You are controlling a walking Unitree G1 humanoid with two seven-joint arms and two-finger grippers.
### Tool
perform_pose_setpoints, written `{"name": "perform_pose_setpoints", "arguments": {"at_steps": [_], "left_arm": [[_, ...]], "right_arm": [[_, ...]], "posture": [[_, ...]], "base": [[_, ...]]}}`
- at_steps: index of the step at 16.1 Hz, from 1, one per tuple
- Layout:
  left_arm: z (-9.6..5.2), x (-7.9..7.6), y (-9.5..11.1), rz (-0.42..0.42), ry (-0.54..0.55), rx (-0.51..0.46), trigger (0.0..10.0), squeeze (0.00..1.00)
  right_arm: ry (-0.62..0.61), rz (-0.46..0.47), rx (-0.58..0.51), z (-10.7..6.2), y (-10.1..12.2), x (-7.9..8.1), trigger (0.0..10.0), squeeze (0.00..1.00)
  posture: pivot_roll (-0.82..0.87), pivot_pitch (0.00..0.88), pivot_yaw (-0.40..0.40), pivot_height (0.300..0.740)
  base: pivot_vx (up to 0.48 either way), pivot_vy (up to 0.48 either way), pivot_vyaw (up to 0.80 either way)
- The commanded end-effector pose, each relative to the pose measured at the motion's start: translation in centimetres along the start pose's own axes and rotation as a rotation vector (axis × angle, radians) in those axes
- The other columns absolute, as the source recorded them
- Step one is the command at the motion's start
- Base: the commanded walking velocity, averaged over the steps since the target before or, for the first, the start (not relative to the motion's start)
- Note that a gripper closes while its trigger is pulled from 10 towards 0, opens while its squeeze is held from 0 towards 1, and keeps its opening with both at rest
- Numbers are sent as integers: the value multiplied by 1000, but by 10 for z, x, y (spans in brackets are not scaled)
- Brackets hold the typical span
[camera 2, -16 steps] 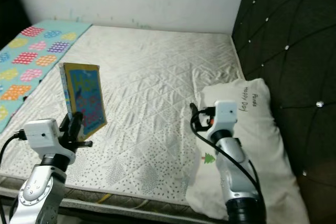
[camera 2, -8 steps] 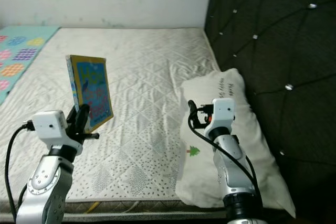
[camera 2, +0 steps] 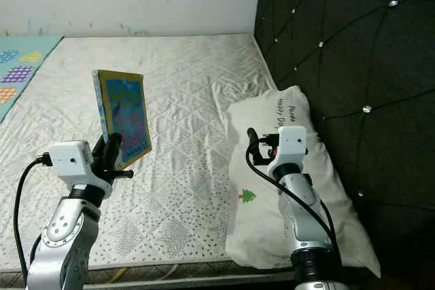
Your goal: Clean up the room
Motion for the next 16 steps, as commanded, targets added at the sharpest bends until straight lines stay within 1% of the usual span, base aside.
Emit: {"name": "perform_pose_setpoints", "arguments": {"at_steps": [1, 2, 4, 16], "left_arm": [[3, -4, 8, 9, -21, -42, 10000, 0], [4, -5, 8, 9, -23, -42, 10000, 0], [4, -6, 8, 9, -26, -42, 10000, 0], [7, -7, 8, 0, -27, -44, 10000, 0]], "right_arm": [[8, -2, -12, 3, 3, 2, 10000, 0], [7, -4, -14, 3, 4, 2, 10000, 0], [7, 6, -21, 2, 5, 2, 10000, 0], [37, -10, -31, 2, 7, 7, 10000, 0]], "posture": [[-149, 0, 65, 740], [-151, 0, 65, 740], [-151, 0, 64, 740], [-154, 0, 60, 740]], "base": [[0, 0, -800], [0, 0, -800], [0, 0, 0], [0, 0, 0]]}}
Point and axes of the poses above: a point about 5 cm out from each wrist's last joint towards the gripper, its own z axis pointing out of the wrist towards the gripper, its own y axis along the axis of the wrist's last joint, x = y × z, the point moved 5 cm from there along z, pointing out of the wrist towards the gripper
